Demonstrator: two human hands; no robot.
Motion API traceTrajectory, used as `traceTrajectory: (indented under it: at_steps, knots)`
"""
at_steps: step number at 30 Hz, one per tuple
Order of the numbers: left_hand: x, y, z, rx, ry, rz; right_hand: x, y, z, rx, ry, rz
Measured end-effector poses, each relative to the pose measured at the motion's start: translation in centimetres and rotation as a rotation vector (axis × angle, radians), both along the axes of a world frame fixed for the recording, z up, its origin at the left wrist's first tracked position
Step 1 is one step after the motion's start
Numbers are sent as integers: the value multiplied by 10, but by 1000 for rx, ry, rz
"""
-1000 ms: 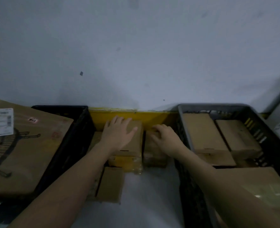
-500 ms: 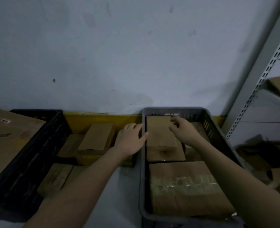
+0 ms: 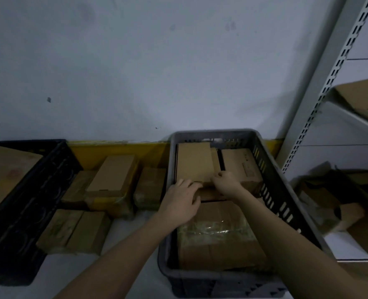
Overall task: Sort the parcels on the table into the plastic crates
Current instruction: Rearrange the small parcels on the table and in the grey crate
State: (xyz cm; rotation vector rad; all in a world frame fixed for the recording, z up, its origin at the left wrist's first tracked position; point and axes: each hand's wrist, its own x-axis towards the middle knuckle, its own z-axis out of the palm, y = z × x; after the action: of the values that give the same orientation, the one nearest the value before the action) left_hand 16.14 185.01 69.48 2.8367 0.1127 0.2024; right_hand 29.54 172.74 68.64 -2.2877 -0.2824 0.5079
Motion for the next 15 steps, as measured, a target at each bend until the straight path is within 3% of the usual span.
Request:
traceTrajectory:
  at_steps: [6,10,15]
  knots:
    - [-1,-1,-1,5,-15,19,3,20,-7,72,54,-69]
    - [-1,-6,-2,89,21,-57,0,28,-10,264,71,-237]
    - [-2,-4,0,-21,-47,-52,8,14,8,571,243,-353]
